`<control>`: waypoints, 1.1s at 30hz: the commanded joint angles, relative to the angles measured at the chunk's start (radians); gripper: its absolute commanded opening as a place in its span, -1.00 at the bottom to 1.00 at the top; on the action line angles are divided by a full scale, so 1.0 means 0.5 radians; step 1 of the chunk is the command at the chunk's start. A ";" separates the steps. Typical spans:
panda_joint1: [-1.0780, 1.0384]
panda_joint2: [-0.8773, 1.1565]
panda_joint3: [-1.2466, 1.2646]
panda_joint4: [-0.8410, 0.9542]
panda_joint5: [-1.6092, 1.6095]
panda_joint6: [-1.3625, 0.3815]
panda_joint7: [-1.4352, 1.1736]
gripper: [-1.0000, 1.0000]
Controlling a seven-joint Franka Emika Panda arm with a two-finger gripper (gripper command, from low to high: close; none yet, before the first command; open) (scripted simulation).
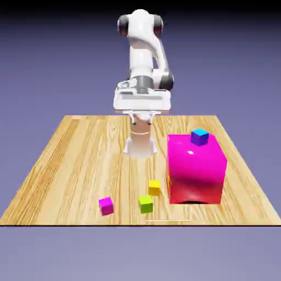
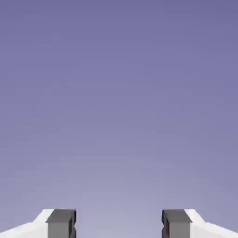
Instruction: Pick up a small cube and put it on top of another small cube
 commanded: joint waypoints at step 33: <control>-0.805 1.973 0.630 0.864 1.176 -0.930 1.415 -1.00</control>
